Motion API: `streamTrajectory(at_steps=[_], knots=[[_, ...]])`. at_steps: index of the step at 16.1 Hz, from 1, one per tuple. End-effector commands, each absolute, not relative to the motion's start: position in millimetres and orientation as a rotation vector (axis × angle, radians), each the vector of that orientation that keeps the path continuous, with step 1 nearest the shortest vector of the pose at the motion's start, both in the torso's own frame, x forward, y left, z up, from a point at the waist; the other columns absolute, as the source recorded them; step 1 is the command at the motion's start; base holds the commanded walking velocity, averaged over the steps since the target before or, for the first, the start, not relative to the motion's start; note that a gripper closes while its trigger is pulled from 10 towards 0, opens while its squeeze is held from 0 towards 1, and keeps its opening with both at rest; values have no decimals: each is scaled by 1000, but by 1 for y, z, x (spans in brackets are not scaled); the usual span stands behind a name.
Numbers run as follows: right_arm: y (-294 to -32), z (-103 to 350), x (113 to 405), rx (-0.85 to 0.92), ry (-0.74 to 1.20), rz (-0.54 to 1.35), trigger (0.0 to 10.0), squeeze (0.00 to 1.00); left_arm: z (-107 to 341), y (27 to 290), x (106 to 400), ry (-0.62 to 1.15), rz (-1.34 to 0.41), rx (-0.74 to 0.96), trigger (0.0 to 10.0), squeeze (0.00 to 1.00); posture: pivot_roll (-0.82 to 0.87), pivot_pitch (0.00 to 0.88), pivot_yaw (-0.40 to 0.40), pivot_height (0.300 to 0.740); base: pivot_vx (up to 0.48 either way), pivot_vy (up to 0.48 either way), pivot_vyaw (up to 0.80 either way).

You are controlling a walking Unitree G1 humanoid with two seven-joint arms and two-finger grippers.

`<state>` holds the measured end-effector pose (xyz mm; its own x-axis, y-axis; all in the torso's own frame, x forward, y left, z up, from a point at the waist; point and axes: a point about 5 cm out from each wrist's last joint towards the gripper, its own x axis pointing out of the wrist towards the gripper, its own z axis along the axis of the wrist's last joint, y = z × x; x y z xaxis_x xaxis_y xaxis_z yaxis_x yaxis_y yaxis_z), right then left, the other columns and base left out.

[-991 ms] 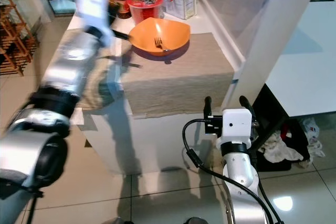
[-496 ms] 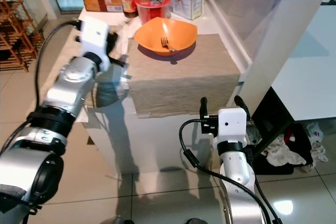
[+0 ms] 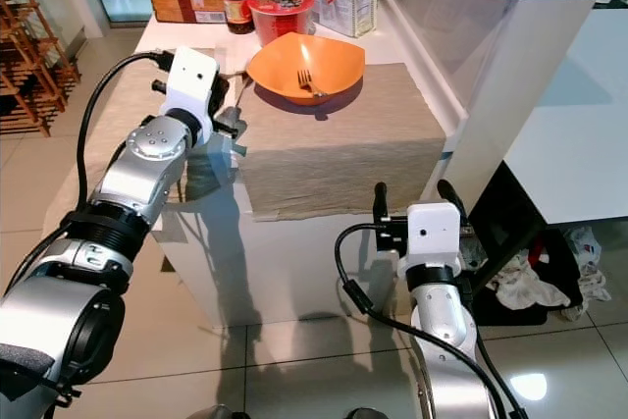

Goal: Setting the table

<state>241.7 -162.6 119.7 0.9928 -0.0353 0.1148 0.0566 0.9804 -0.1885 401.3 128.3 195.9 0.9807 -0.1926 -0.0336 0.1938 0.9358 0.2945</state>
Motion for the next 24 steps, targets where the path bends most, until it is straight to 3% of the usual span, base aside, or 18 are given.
streamTrajectory(at_steps=[1,9,12,17,18,22,24], knots=[[-164,120,240,-197,-112,-44,10000,0,201,129,403,-3,-175,297,10000,1000,-99,1,33,740,0,0,0],[-165,119,238,-196,-104,-50,10000,0,193,139,401,71,-164,344,10000,1000,-95,9,41,740,0,0,0],[-164,118,239,-195,-101,-45,10000,0,170,156,396,215,-144,434,10000,1000,-88,10,39,740,0,0,0],[-165,118,239,-197,-96,-44,10000,0,154,173,383,346,-174,319,10000,1000,-78,17,35,740,0,0,0],[-165,118,239,-199,-95,-42,10000,0,159,172,381,318,-182,284,10000,0,-78,17,35,740,0,0,0],[-164,119,241,-202,-98,-34,10000,0,179,169,365,148,-196,163,10000,0,-67,13,29,740,0,0,0],[-165,119,241,-199,-100,-28,10000,0,178,175,342,70,-162,83,10000,0,-59,10,26,740,0,0,0]])
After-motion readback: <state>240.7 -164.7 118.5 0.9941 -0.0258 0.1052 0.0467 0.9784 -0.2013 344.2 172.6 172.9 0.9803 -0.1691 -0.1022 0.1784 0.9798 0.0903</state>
